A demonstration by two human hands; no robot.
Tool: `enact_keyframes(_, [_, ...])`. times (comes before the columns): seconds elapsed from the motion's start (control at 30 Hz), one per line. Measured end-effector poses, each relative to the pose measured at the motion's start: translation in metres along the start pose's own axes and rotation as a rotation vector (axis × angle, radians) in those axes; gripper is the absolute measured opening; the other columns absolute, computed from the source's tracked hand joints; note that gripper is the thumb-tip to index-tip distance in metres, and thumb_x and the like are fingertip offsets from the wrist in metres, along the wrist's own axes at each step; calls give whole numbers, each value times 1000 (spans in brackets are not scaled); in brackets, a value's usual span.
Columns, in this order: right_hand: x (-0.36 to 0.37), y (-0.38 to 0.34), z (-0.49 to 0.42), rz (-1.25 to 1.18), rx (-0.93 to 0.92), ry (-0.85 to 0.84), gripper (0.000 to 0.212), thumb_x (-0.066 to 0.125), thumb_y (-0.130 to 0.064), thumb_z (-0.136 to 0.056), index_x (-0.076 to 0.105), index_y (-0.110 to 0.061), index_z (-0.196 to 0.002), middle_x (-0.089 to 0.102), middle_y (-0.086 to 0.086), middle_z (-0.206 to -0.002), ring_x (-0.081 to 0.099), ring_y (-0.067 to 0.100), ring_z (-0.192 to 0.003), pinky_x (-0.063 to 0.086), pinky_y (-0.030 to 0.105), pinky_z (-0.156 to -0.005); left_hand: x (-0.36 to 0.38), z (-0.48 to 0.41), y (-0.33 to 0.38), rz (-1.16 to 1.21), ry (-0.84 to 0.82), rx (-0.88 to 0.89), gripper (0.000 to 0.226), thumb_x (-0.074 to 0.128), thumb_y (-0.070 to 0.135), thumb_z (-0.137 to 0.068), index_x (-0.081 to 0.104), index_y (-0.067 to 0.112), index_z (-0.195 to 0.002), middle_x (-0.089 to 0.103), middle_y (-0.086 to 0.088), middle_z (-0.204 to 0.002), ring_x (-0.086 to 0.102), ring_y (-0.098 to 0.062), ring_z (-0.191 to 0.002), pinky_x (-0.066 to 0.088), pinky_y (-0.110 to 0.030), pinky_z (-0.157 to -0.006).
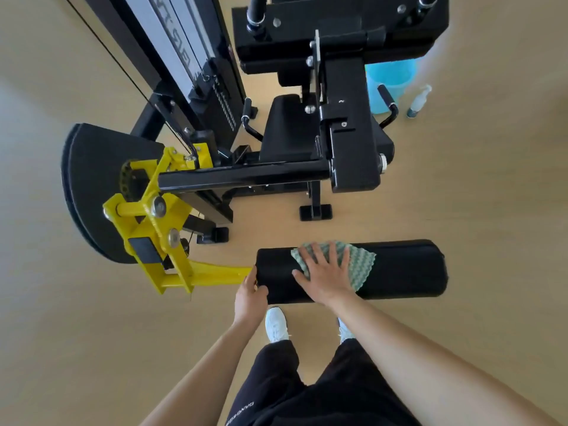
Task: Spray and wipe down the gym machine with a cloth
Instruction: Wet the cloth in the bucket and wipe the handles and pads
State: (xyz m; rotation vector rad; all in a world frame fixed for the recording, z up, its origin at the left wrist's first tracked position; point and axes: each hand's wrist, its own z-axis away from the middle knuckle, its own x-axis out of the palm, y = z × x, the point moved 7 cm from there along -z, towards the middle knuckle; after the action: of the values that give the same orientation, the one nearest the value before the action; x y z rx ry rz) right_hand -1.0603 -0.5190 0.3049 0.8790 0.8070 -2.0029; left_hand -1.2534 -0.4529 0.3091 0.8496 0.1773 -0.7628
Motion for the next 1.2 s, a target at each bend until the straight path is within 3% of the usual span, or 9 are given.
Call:
enact_keyframes(0.17, [9, -77, -9, 53, -142, -8, 65, 19, -65, -103, 2, -42, -161, -2, -6, -172, -10, 41, -156, -14, 70, -118, -4, 4, -22, 111, -100, 23, 65, 43, -3, -97, 39, 21, -157, 60, -1, -143, 57, -17, -126, 47, -31, -102])
enact_keyframes(0.27, [18, -102, -6, 95, -248, -21, 59, 17, -63, -105, 4, -46, -161, -9, -10, -172, -16, 36, -156, -14, 66, -120, -10, 5, -37, 168, -179, 25, 65, 36, -14, -92, 54, 16, -147, 70, -5, -126, 64, -15, -113, 49, -22, -87])
enact_keyframes(0.37, [21, -92, 1, 92, -267, 27, 56, 17, -59, -106, 3, -50, -159, -9, -10, -172, -14, 30, -157, -12, 60, -123, -23, 7, -45, 173, -266, 16, 63, 37, -13, -91, 61, 19, -139, 68, 0, -130, 65, -14, -116, 49, -13, -79])
enact_keyframes(0.5, [14, -39, 13, 93, -86, 116, 68, 2, -62, -100, 6, -35, -163, 4, 0, -173, -4, 30, -159, -8, 49, -124, -36, -6, -42, 173, -304, -16, 45, 45, -5, -96, 70, 15, -127, 70, 0, -124, 66, -20, -116, 48, -20, -83])
enact_keyframes(0.63, [2, 27, 22, 15, 119, 158, 69, 8, -63, -104, 10, -27, -163, 7, 2, -172, -2, 28, -159, 1, 52, -128, -44, -25, -28, 192, -156, -17, 30, 50, 5, -98, 74, 20, -107, 75, 1, -108, 67, -27, -110, 52, -29, -87])
enact_keyframes(0.8, [-5, 67, 31, -56, 364, 172, 70, 4, -58, -103, 17, -24, -163, 3, 2, -173, -7, 30, -158, -3, 53, -127, -34, -41, 8, 152, -122, 47, 41, 51, 9, -101, 61, 17, -139, 60, -2, -141, 52, -23, -136, 41, -44, -117])
enact_keyframes(0.9, [-8, 57, 26, -130, 416, 154, 62, 9, -52, -107, 18, -28, -163, 2, -2, -173, -13, 33, -157, -8, 59, -125, -21, -38, 20, 87, -142, 82, 47, 47, 6, -102, 53, 14, -149, 54, -5, -148, 47, -25, -139, 40, -32, -110])
enact_keyframes(1.0, [-5, 25, 13, -104, 319, 105, 58, 10, -52, -107, 16, -34, -162, 1, -6, -172, -14, 36, -156, -15, 64, -120, -20, -35, 21, -37, -115, 139, 51, 45, 5, -99, 53, 18, -148, 56, -6, -142, 51, -18, -122, 39, -27, -94])
enact_keyframes(1.2, [7, -75, -10, -58, -20, 19, 56, 14, -53, -107, 7, -42, -161, 0, -8, -172, -14, 36, -156, -15, 67, -119, -33, -33, 7, -54, -88, 157, 46, 46, -5, -91, 71, 18, -121, 72, -5, -115, 67, -25, -107, 52, -37, -93])
